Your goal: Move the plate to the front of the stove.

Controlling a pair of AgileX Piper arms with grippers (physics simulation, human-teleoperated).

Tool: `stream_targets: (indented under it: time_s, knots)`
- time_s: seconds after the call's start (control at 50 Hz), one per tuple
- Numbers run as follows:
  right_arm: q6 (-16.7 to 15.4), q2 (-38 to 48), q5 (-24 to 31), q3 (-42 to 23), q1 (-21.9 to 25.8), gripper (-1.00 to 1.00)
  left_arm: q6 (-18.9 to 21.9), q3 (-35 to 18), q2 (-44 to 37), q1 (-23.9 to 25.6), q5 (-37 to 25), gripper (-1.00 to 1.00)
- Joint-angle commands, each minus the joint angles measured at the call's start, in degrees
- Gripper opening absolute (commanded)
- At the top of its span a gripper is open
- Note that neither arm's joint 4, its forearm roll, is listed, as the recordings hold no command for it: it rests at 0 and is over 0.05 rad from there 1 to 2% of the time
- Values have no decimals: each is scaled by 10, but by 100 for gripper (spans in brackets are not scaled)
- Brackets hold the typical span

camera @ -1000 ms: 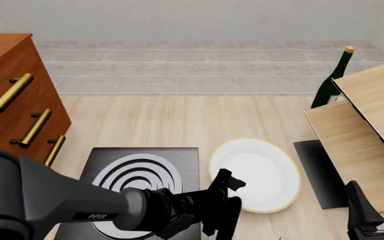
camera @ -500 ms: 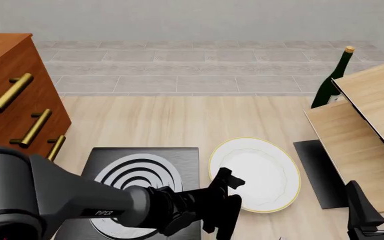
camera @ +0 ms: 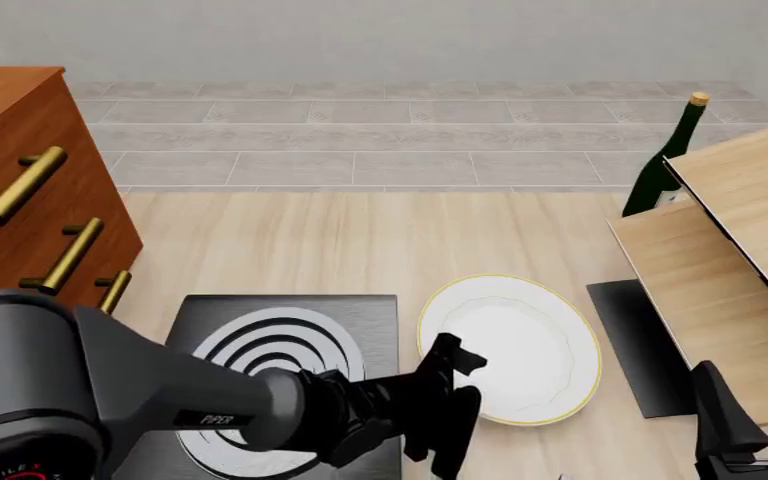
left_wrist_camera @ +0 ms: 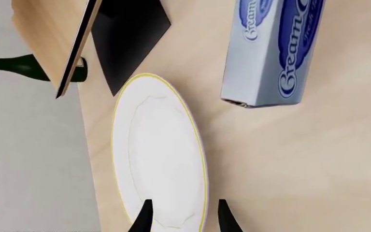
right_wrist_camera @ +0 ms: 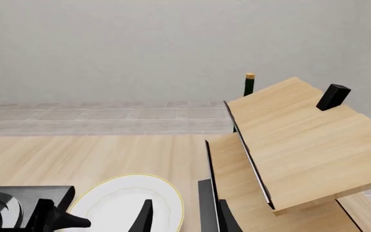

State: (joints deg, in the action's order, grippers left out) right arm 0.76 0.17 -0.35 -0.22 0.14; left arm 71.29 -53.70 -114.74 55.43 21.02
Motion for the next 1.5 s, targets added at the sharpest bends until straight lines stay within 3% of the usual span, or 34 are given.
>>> stream_targets:
  time_s: [0.02, 0.22, 0.24, 0.5, 0.64, 0.96, 1.5]
  knots:
    - [0, 0, 0, 0, 0, 100, 1, -2, -2, -3, 1, 100]
    - [1, 0, 0, 0, -1, 100, 11, 4, -10, -9, 16, 100]
    - [1, 0, 0, 0, -1, 100, 11, 5, -9, -11, 18, -100]
    - [1, 0, 0, 0, -1, 100, 10, -5, -18, -12, 15, -100]
    - [1, 0, 0, 0, -1, 100, 32, 6, -5, 3, 56, -100]
    - [1, 0, 0, 0, -1, 100, 59, 30, 5, -12, 107, -100]
    - [0, 0, 0, 0, -1, 100, 70, 24, 66, -33, 74, -100]
